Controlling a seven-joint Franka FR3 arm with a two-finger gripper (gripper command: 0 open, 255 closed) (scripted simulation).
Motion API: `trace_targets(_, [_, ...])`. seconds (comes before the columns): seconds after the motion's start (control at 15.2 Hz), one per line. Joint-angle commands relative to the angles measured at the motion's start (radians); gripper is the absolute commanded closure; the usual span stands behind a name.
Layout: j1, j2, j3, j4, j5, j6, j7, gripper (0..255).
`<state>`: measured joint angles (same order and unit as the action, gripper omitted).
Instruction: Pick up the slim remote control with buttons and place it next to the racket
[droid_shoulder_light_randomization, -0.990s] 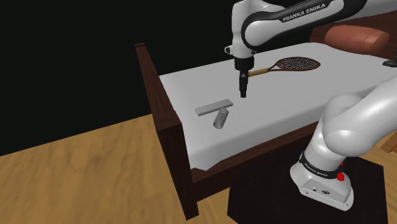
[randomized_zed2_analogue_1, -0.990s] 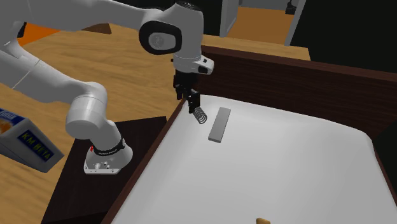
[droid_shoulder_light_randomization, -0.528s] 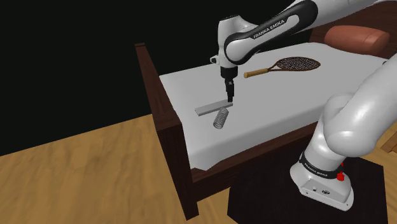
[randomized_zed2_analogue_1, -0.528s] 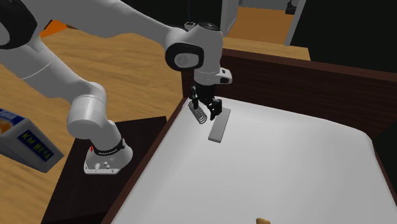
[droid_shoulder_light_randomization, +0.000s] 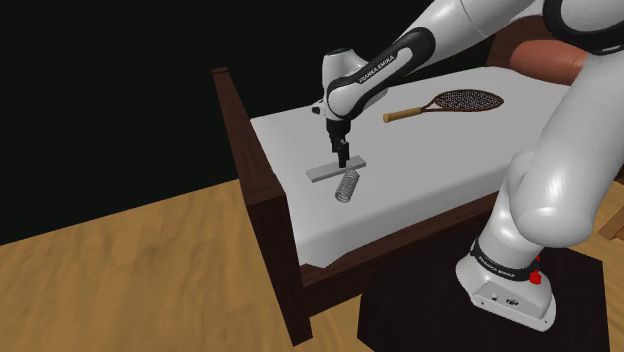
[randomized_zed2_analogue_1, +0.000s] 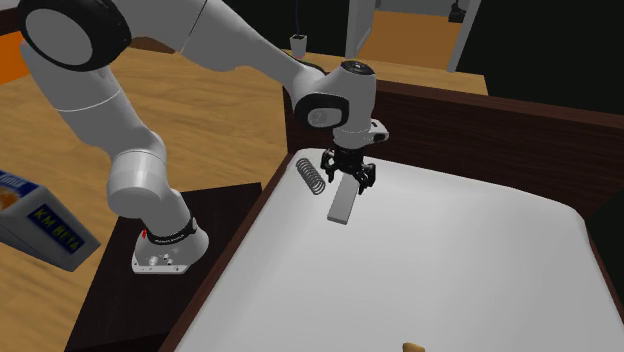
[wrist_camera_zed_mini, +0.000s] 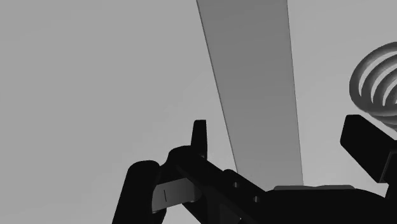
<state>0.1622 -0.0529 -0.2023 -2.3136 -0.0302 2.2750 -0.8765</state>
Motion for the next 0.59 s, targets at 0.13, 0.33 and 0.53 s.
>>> trace_targets(0.13, [0.001,0.042,-0.001,-0.012,0.011,0.057,-0.018,0])
trace_targets(0.33, [0.001,0.076,-0.001,-0.028,0.02,0.105,-0.025,0])
trace_targets(0.53, [0.0,0.076,-0.001,-0.028,0.02,0.105,-0.025,0])
